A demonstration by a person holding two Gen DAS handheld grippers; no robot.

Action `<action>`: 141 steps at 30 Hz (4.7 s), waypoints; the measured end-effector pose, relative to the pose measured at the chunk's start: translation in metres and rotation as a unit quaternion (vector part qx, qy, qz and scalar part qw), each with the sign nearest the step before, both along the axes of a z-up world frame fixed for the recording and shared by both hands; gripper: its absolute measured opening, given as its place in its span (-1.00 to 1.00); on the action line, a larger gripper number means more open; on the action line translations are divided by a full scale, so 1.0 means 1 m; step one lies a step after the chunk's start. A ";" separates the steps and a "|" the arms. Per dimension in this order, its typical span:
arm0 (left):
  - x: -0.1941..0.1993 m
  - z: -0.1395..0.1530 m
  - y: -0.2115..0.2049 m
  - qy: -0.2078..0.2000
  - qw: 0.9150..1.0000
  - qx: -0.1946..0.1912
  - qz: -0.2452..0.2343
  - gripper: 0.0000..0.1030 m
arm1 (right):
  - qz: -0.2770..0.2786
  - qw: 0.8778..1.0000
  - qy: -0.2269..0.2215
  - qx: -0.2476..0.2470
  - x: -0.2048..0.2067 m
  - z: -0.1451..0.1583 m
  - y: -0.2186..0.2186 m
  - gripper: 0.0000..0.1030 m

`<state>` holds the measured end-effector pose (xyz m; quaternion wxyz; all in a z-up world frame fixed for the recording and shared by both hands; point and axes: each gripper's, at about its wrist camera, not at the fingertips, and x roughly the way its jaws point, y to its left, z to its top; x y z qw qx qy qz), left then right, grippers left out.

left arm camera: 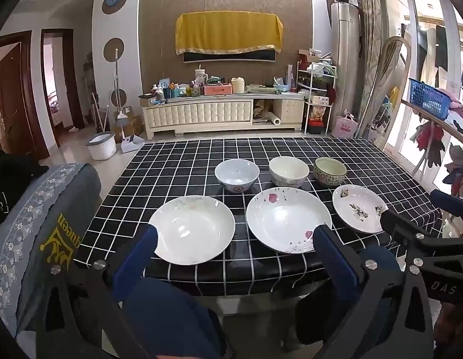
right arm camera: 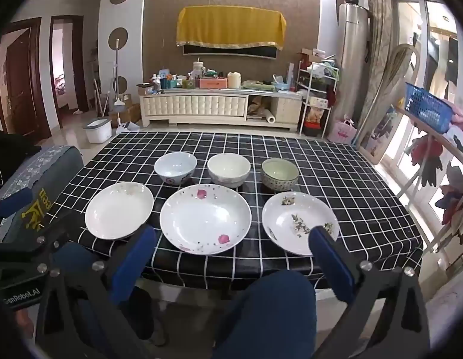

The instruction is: Organize plates and bowls

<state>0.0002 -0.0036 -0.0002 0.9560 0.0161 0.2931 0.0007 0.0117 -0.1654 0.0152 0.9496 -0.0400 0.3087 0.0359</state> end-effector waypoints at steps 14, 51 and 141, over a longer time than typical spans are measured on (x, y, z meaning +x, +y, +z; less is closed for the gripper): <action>0.002 -0.004 0.008 0.011 1.000 -0.025 0.000 1.00 | 0.016 1.000 0.008 0.023 -0.001 -0.002 -0.003 1.00; 0.001 -0.012 0.016 0.019 0.999 -0.029 0.003 1.00 | 0.016 0.999 0.045 0.021 0.005 -0.012 0.005 1.00; 0.191 -0.121 0.203 0.262 0.954 -0.092 0.110 0.31 | 0.180 0.957 0.224 -0.023 0.220 -0.113 0.182 0.52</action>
